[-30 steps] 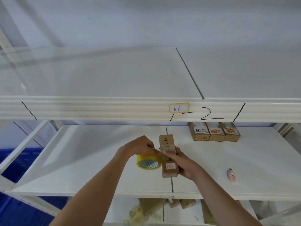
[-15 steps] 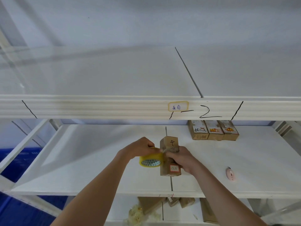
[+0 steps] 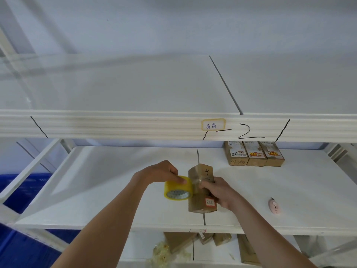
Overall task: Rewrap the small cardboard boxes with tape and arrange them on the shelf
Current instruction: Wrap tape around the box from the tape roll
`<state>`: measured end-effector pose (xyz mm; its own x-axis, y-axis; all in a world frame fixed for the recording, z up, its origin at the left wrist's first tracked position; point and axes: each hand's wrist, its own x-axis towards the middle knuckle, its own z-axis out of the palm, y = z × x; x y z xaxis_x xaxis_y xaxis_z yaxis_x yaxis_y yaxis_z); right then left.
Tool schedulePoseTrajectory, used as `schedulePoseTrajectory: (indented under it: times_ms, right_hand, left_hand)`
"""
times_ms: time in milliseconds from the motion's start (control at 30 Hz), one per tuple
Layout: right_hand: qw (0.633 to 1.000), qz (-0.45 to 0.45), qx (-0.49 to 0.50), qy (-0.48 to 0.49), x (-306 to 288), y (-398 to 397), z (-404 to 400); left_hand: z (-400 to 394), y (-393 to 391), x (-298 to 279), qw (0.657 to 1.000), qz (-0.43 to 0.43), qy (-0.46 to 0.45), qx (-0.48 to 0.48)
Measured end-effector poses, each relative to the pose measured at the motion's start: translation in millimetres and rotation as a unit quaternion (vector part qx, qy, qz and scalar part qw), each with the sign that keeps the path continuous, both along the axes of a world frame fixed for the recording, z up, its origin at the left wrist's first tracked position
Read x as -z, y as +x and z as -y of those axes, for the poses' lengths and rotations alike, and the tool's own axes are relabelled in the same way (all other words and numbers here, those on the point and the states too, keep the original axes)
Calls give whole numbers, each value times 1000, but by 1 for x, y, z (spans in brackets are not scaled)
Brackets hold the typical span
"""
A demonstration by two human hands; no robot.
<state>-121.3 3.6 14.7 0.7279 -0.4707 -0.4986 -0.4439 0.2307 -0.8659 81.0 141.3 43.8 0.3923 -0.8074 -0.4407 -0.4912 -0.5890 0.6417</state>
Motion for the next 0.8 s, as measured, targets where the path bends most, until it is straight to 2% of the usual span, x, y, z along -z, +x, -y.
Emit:
schedulePoseTrajectory:
  times_ms: [67,133,600,800]
  right_hand:
    - [1000,14,-8,12,-5,0,1]
    - [1000,21,-18,9,-9,2,0]
    - [996,56,1,71,0,5,-8]
    - [994,62,20,88,-1,7,-6]
  left_hand:
    - [-4,3,7,998,62,19,-2]
    - [-7,4,14,996,82,37,-13]
    - [4,-1,8,990,104,94,-13]
    - [9,-5,10,992,104,70,-34]
